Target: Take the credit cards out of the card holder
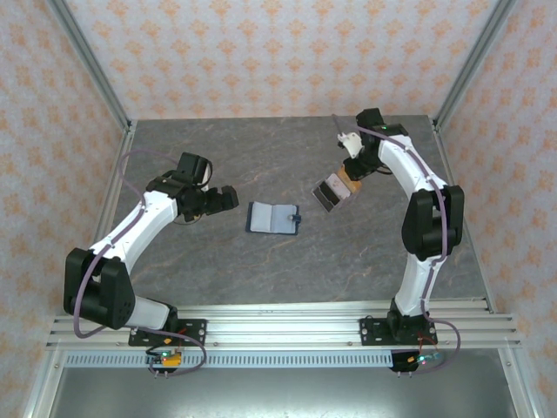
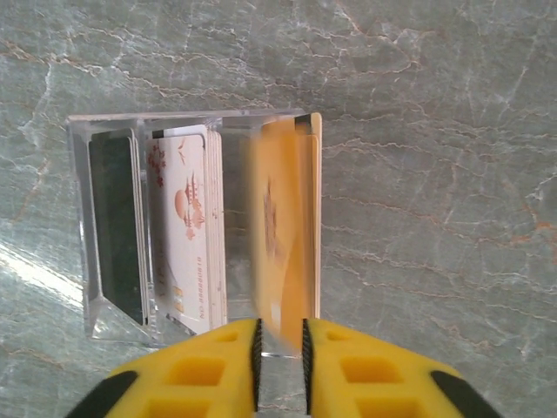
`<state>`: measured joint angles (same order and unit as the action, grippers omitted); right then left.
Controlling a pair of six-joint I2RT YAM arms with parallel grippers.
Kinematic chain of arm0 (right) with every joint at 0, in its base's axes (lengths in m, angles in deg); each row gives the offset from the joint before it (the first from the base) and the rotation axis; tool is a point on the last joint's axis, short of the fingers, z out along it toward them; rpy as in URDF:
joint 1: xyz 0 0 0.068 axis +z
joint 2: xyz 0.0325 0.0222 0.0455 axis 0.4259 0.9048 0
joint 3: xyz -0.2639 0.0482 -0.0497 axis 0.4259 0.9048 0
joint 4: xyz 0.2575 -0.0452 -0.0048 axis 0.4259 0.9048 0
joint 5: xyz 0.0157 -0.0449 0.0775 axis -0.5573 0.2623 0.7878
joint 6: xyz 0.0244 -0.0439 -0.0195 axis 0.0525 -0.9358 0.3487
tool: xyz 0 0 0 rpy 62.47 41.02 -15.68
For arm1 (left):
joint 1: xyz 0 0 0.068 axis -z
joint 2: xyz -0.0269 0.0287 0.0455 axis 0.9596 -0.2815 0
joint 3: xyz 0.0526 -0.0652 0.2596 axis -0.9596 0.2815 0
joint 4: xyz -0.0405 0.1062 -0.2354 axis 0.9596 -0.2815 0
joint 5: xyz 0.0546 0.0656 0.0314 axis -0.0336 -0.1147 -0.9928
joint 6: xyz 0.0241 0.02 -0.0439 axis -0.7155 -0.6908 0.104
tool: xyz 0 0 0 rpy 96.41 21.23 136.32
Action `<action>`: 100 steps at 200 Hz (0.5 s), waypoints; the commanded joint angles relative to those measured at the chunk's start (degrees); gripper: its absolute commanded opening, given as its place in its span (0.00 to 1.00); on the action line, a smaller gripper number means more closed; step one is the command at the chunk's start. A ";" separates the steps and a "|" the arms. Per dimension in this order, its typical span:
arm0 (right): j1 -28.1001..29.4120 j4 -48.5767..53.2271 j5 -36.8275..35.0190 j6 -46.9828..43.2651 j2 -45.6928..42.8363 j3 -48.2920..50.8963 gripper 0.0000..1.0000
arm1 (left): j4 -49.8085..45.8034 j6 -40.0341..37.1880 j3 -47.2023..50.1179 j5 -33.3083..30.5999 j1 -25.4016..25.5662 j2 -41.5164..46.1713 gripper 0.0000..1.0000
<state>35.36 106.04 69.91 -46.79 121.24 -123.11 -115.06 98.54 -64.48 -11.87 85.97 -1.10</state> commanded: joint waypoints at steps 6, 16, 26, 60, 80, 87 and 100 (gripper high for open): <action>-0.33 1.56 -1.52 1.96 -0.44 -1.41 0.27 | 0.62 0.21 0.59 0.50 -0.37 -0.57 1.00; -0.31 1.09 -1.10 2.81 -1.66 -1.02 0.28 | 0.62 0.30 0.66 0.55 -0.37 -0.57 1.00; -0.31 0.06 -0.42 4.60 -3.33 -0.38 0.29 | 0.70 0.34 0.68 0.58 -0.42 -0.61 1.00; -0.22 -5.98 0.69 22.59 -10.45 5.32 0.32 | 2.00 1.82 1.33 1.69 -0.42 -0.62 1.00; 0.14 -9.83 0.65 38.22 -14.83 11.31 0.31 | 3.23 3.26 1.47 3.79 -0.37 -1.54 1.00; 0.78 -11.54 1.98 41.27 -16.55 13.98 0.31 | 3.71 3.59 1.30 4.86 -0.36 -2.12 0.99; 2.94 -15.35 2.06 45.97 -19.90 19.05 0.32 | 4.16 3.76 0.82 6.25 -0.05 -3.42 0.95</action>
<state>35.62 97.56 70.85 -17.98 106.79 -111.13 -113.36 100.69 -63.78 -8.86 85.97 -2.17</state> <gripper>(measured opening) 0.313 0.972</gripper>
